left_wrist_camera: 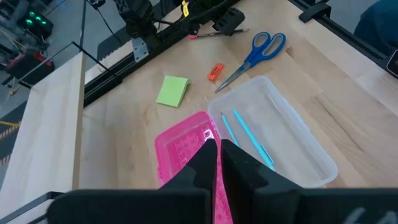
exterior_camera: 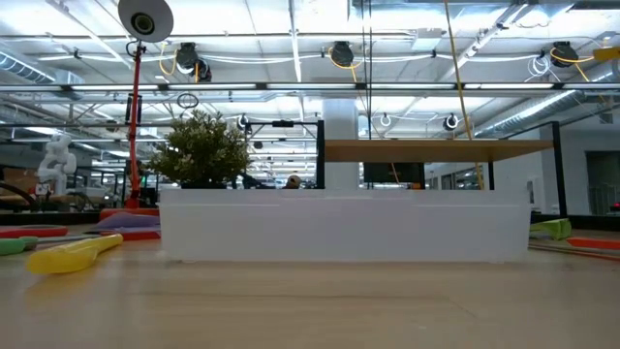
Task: Pack school essentials
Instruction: Put the black pencil into the pink supply box
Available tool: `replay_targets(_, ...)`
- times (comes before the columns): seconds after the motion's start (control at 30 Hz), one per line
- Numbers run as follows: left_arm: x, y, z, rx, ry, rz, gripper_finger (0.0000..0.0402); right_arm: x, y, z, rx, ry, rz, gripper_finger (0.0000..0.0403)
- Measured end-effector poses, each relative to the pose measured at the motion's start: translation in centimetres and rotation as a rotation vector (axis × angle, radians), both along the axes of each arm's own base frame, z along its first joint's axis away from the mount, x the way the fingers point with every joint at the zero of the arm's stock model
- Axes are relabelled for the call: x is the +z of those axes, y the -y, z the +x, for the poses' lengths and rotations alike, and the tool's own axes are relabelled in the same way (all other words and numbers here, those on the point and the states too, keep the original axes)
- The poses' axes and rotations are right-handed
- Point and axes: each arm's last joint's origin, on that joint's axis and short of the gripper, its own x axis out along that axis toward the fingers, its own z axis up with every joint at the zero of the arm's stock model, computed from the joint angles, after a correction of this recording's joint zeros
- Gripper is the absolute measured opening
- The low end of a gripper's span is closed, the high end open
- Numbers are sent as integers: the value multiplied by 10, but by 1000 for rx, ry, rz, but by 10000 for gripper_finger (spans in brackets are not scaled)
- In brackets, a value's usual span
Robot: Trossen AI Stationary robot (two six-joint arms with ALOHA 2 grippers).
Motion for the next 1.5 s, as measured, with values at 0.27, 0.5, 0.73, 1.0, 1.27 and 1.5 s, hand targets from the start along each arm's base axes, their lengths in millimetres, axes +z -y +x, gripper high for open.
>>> replay_targets(0.27,0,-3,1,14,0,0,26,-4,-1,1,12,-15,-19,77)
replay_targets(0.5,0,-3,1,19,0,-7,26,-5,-3,2,29,-1,-1,57)
replay_targets(0.73,0,-3,1,20,0,-7,26,-5,-3,2,73,5,4,52)
replay_targets(1.0,0,-3,1,20,0,-8,26,-6,-4,2,116,14,14,52)
replay_targets(1.27,0,-3,1,20,0,-8,26,-6,-4,2,128,21,22,41)
replay_targets(1.5,0,-3,1,21,0,-9,26,-6,-4,3,153,28,27,26)
